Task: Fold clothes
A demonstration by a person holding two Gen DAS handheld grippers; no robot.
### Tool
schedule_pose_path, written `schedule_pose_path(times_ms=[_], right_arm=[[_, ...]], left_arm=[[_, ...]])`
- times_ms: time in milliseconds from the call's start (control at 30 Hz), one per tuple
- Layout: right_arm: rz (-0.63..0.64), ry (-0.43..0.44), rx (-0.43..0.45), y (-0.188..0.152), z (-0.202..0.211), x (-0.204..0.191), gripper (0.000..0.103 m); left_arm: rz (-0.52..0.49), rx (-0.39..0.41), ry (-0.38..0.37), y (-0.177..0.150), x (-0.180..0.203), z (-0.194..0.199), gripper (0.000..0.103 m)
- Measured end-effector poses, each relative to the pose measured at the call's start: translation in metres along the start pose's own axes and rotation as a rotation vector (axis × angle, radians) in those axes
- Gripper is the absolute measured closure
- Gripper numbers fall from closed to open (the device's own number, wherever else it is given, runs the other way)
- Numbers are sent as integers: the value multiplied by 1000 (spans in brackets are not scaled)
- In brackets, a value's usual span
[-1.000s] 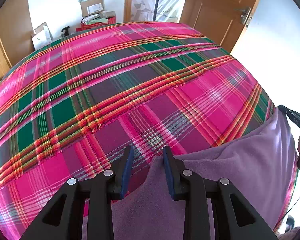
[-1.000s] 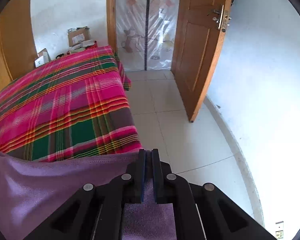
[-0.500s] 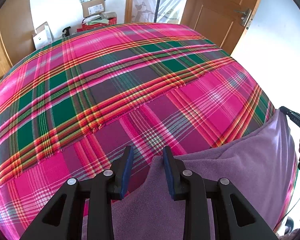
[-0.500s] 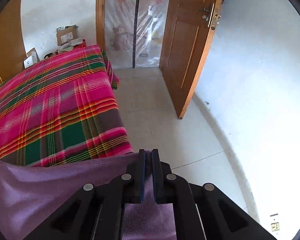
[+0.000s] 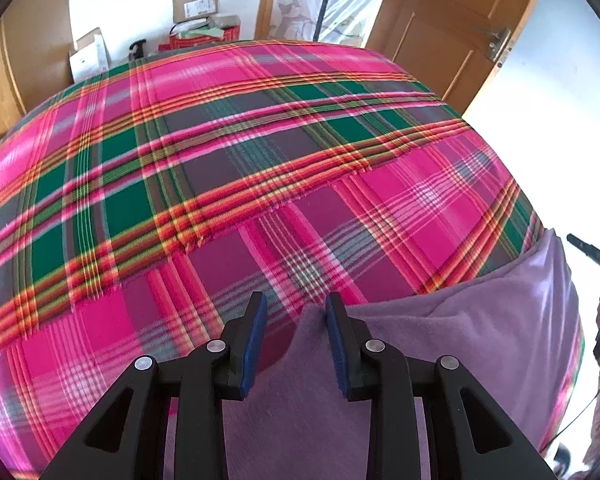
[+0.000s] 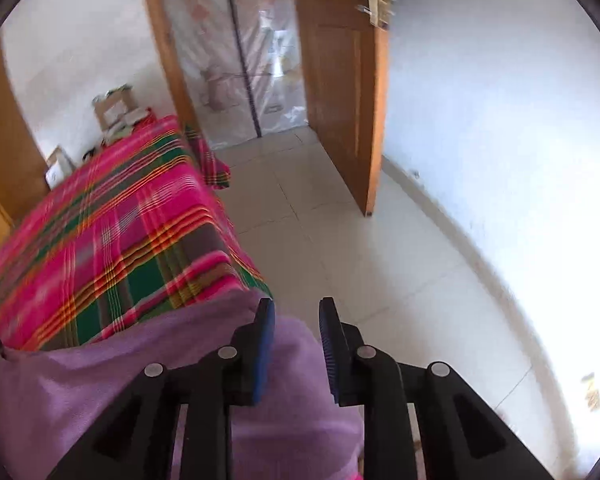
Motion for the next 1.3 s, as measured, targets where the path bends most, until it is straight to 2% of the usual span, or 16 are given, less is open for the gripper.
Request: schedule_pose_path(times_ms=[100,200,367,467,567,700,800,1200,1300], right_arm=[[-126,67,-21,-16,5,19,77],[-191,127,-21,-33,11,28,72],[-185,172,-18,-55,20,27,67],[-118,141,13,-61,26,21,67],[-59,94,34,-63,29,17,79],[-35,73,53,-64,31,19,86],[-31,55,68,-63,33,20,96],[-48,10,150,-60,53,27,100],[-42,-9,136,-60,49,30,100]], left_arm=[[16,1,-10,-7,3,7,72],[24,16,-14,-12,7,18,72],[44,38,-40,-22,16,38,72],[30,24,-45,-33,25,42,72],[27,12,-44,-42,31,43,72],[65,-2,-57,-49,33,42,72],[75,-13,-55,-53,36,40,72],[88,-33,-39,-62,41,39,72],[85,-31,-32,-63,42,38,72]])
Point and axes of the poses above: each gripper's, at about its wrist camera, not at the fingertips, and z roughly against the way its jaws point, x to its right, y to its top, the point moved 5 cm from there along -z, roughly the way its jaws point, and after that the axes turned 5 degrees about x, right-handed, at the moved point
